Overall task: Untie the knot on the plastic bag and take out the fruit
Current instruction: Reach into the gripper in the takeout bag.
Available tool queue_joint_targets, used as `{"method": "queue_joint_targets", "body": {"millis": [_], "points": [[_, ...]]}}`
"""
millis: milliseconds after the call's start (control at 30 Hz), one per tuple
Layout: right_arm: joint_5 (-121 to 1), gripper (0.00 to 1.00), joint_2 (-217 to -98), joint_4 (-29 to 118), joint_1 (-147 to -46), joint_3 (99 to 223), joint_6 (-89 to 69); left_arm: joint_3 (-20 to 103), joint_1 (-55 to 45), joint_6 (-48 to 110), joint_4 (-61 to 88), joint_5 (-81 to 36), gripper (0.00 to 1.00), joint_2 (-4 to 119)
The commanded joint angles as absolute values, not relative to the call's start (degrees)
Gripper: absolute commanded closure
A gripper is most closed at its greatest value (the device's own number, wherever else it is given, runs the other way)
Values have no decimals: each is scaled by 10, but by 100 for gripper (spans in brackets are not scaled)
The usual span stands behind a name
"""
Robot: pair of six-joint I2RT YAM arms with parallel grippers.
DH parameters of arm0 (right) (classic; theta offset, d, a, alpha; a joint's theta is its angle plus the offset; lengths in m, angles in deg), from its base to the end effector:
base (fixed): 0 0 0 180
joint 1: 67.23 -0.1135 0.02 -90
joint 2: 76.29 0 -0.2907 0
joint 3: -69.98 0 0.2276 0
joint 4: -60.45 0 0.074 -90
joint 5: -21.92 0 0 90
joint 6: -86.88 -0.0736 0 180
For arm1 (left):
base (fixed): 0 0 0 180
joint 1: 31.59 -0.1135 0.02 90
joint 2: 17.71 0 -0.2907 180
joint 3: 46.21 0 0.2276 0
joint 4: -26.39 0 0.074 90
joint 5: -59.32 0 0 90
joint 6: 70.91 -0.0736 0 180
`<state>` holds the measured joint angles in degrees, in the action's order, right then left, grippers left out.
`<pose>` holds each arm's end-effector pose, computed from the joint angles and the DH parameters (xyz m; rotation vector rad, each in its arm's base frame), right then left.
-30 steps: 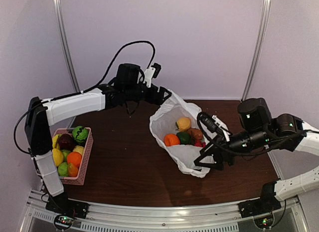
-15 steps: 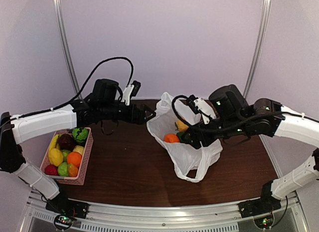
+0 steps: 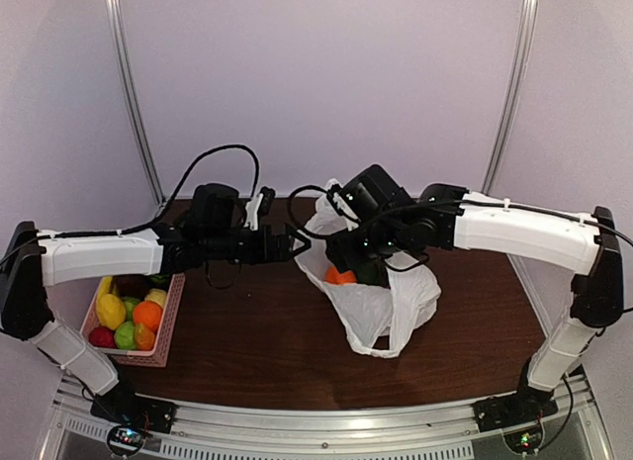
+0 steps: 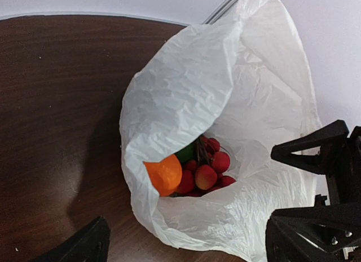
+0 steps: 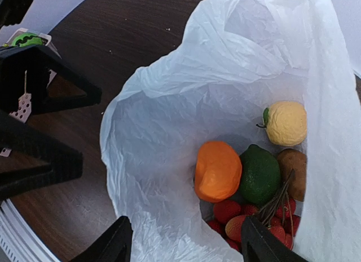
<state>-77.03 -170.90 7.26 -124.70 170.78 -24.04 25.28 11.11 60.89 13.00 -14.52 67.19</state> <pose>0.2085 0.3055 0.3205 -0.6901 2.3283 0.4570 0.2394 -0.2488 0.2850 0.2127 2.2329 -1.1591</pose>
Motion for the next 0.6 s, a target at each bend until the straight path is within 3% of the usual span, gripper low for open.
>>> {"method": "queue_joint_targets", "body": {"millis": [0,133,500,567], "points": [[-810,33,-1754,68,-1226,1753,-238,259,111,641,166,-161,2,709],[-801,33,-1790,73,-1207,1763,-240,263,111,642,163,-164,7,744],[-737,31,-1856,138,-1160,1714,-240,284,111,646,196,-124,80,800],[-724,30,-1870,151,-1153,1709,-239,281,111,643,186,-127,89,802]]}}
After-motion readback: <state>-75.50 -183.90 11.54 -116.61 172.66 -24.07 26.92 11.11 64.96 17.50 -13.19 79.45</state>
